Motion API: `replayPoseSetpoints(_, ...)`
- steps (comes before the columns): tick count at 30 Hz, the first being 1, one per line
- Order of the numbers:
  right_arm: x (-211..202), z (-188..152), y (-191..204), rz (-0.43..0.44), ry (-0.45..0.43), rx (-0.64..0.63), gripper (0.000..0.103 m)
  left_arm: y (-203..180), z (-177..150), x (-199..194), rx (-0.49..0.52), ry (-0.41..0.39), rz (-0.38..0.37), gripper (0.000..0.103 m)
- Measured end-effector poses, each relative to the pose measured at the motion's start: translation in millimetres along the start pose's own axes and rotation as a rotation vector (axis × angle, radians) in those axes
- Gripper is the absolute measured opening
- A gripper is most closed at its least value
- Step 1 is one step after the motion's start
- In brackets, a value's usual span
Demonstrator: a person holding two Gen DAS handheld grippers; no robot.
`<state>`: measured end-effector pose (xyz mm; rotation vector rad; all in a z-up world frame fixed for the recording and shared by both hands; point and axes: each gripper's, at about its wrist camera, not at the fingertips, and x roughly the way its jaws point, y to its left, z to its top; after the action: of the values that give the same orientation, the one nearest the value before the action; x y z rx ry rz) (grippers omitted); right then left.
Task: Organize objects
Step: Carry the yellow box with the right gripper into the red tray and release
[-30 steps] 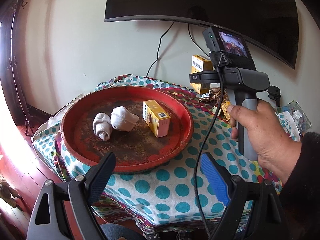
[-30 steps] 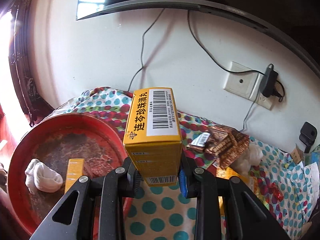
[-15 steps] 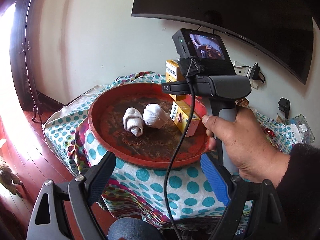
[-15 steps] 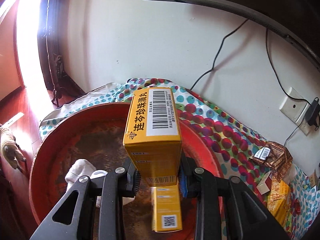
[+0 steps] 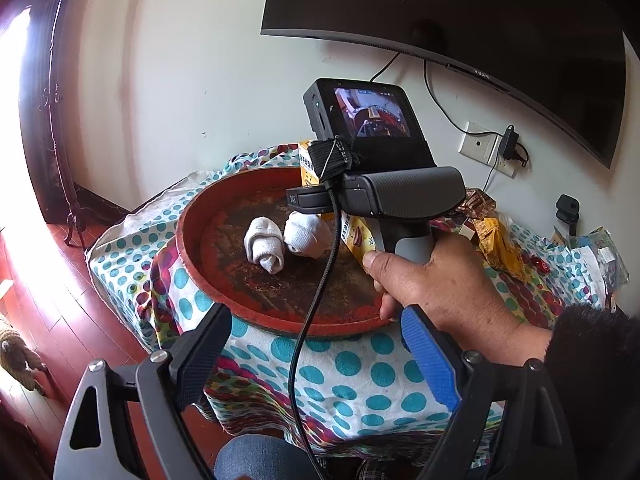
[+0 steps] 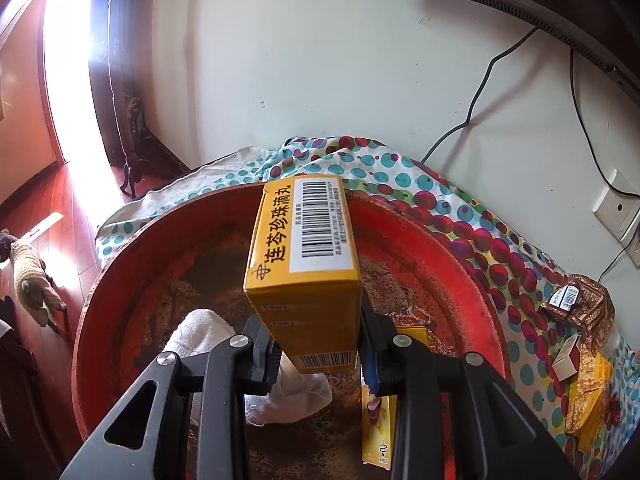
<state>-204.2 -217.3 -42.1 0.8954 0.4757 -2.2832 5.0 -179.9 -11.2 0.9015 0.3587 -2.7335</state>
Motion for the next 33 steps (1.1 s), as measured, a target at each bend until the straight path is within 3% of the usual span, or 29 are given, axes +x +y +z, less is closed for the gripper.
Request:
replayPoseSetpoints(6,-5,-4,5,-0.007,0.000,-0.011,0.043,-6,-1,-1,0.016,-0.001,0.002,0.089)
replayPoseSetpoints(8,-9,-6,4,-0.007,-0.007,0.002,0.058,-7,-1,-2,0.018,-0.003,0.004,0.089)
replayPoseSetpoints(12,-23,-9,-4,-0.022,-0.037,0.024,0.066,-9,0,-5,0.023,-0.006,0.008,0.089)
replayPoseSetpoints(14,-32,-12,-14,-0.045,-0.061,0.040,0.077,-12,0,-7,0.029,-0.010,0.007,0.089)
replayPoseSetpoints(20,-48,-34,-74,-0.150,-0.077,0.119,0.084,-27,0,-13,0.058,-0.020,-0.006,0.089)
replayPoseSetpoints(26,-58,-71,-158,-0.234,-0.064,0.273,0.084,-50,-5,-7,0.104,-0.003,-0.017,0.089)
replayPoseSetpoints(33,-77,-122,-246,-0.351,-0.041,0.365,0.088,-81,-15,16,0.177,0.039,-0.016,0.089)
